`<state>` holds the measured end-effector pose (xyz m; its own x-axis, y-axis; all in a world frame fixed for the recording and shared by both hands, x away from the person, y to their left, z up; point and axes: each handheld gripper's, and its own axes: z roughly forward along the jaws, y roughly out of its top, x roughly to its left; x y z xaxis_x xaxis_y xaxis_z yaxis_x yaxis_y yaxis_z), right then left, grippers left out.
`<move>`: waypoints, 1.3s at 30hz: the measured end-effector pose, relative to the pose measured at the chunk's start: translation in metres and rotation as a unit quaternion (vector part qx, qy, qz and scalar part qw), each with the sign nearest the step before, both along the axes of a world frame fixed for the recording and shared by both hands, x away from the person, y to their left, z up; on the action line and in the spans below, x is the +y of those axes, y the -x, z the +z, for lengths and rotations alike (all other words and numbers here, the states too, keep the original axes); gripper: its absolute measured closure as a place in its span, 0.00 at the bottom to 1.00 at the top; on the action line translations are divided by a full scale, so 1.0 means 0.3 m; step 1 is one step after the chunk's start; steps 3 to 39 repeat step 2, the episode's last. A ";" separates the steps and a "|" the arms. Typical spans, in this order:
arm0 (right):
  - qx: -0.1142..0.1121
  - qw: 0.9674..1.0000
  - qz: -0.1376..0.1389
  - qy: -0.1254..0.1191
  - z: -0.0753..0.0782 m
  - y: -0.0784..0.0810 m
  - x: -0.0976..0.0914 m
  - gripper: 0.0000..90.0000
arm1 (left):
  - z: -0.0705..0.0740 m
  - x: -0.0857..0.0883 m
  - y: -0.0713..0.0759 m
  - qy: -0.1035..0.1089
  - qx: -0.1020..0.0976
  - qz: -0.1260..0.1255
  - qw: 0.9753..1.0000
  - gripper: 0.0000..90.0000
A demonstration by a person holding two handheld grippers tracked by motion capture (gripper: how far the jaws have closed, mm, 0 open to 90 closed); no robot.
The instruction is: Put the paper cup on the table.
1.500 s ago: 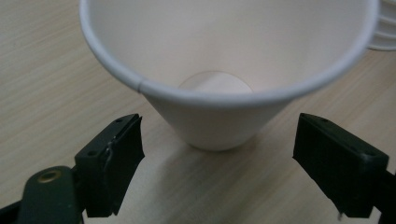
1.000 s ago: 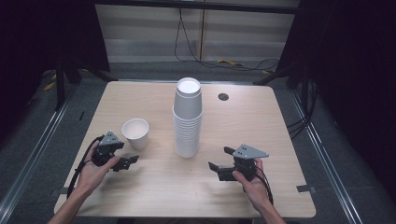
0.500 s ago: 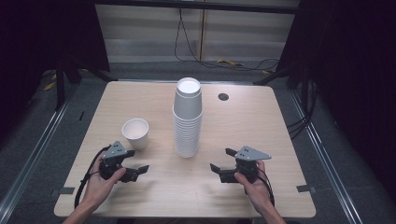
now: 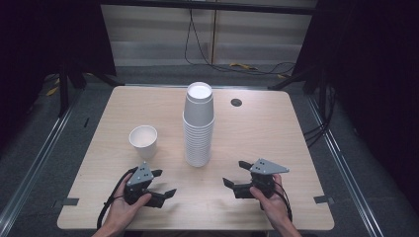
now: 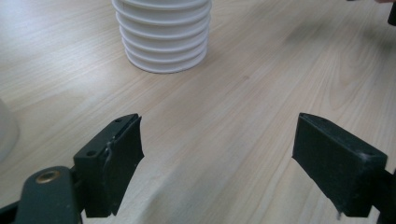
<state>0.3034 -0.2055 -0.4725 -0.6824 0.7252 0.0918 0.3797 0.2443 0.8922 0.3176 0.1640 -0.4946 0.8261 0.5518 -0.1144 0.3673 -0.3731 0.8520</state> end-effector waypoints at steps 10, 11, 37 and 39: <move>0.002 1.000 0.004 -0.003 -0.003 -0.001 0.004 0.15 | -0.008 -0.001 -0.003 0.007 0.007 0.004 1.000 0.17; 0.002 1.000 0.004 -0.003 -0.003 -0.001 0.004 0.15 | -0.008 -0.001 -0.003 0.007 0.007 0.004 1.000 0.17; 0.002 1.000 0.004 -0.003 -0.003 -0.001 0.004 0.15 | -0.008 -0.001 -0.003 0.007 0.007 0.004 1.000 0.17; 0.002 1.000 0.004 -0.003 -0.003 -0.001 0.004 0.15 | -0.008 -0.001 -0.003 0.007 0.007 0.004 1.000 0.17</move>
